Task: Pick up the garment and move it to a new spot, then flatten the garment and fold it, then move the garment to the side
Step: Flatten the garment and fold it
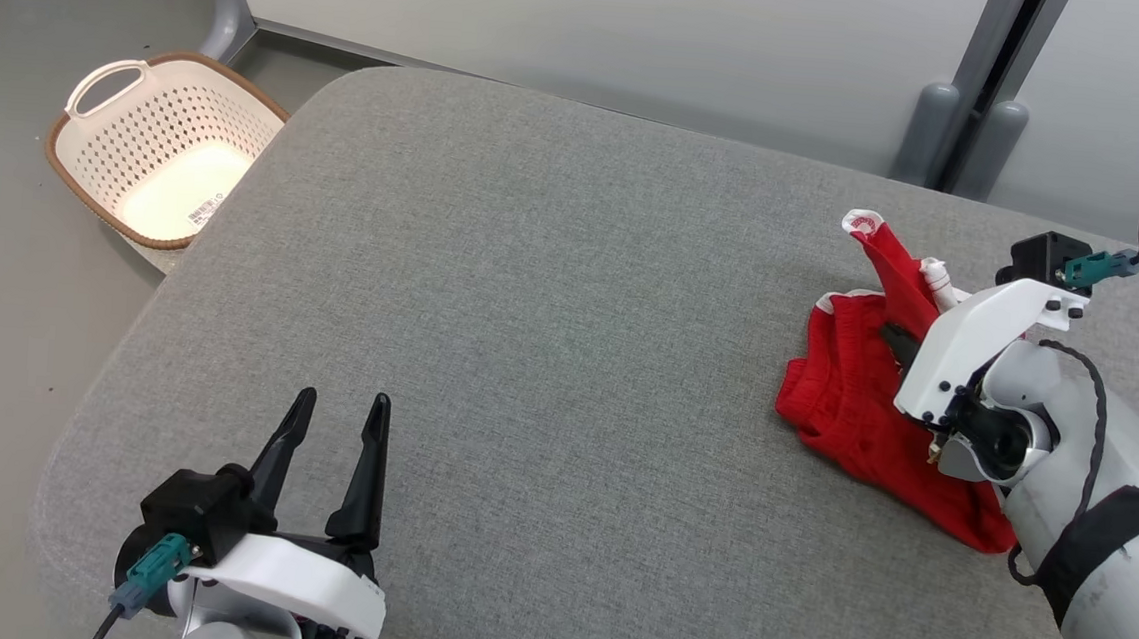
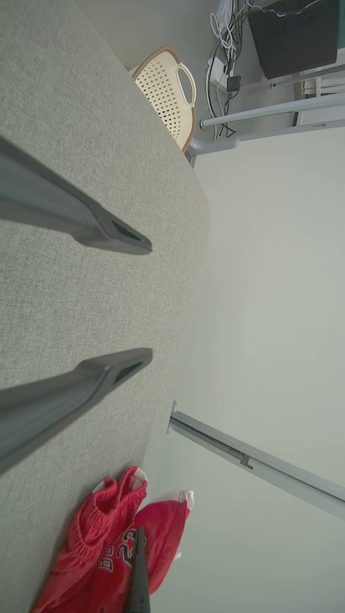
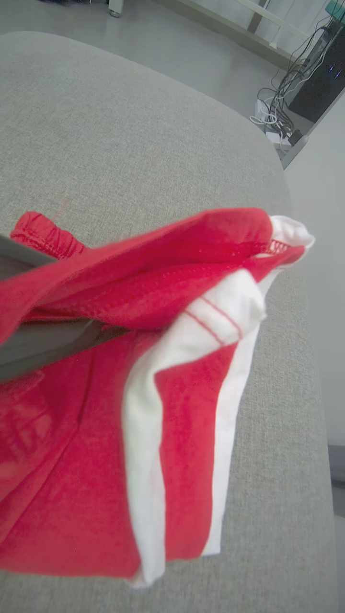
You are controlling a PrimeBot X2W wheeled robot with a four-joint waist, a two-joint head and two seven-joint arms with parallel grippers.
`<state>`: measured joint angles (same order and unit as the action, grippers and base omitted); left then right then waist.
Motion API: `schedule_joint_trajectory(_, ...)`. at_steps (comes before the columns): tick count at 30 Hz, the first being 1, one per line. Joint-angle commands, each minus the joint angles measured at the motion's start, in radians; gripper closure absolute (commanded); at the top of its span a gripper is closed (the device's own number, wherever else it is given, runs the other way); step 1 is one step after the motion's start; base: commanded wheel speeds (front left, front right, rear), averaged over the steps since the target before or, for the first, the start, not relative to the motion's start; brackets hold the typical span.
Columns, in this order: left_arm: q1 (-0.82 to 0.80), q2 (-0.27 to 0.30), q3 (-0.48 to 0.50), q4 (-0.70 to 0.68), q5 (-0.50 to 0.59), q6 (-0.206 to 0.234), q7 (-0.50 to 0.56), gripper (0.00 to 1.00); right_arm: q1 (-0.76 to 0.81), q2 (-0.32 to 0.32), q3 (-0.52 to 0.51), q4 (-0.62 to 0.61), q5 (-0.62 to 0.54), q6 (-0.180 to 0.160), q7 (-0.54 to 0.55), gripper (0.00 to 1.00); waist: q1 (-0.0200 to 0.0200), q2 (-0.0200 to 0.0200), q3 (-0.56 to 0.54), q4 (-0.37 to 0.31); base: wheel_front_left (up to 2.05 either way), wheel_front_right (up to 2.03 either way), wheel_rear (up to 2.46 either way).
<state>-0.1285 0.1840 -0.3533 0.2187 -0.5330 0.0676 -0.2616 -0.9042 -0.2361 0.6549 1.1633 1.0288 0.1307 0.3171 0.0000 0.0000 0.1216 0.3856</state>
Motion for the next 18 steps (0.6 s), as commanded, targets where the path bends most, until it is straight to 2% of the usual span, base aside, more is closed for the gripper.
schedule_joint_trajectory(1,-0.002,0.001,0.008,0.003,0.007,-0.005,-0.004,0.00,-0.012,0.010,0.005,0.007,-0.007,0.000,-0.019,0.00,0.0000,0.0000,-0.001,-0.004,0.00,0.00,0.00)
schedule_joint_trajectory(8,0.005,0.005,0.027,0.004,0.016,-0.008,-0.004,0.00,0.010,0.019,0.024,-0.088,0.015,0.000,-0.106,0.00,0.0000,0.0000,-0.023,-0.060,0.00,0.00,0.00)
schedule_joint_trajectory(14,0.021,0.014,0.045,-0.010,0.022,-0.003,-0.004,0.00,0.047,-0.062,0.011,-0.256,0.060,0.000,-0.251,0.00,0.0000,0.0000,-0.044,-0.127,0.00,0.00,0.00)
schedule_joint_trajectory(18,0.032,0.014,0.050,-0.022,0.025,-0.002,-0.004,0.00,0.086,-0.141,-0.010,-0.271,0.070,0.000,-0.318,0.00,0.0000,0.0000,-0.051,-0.157,0.00,0.00,0.00)
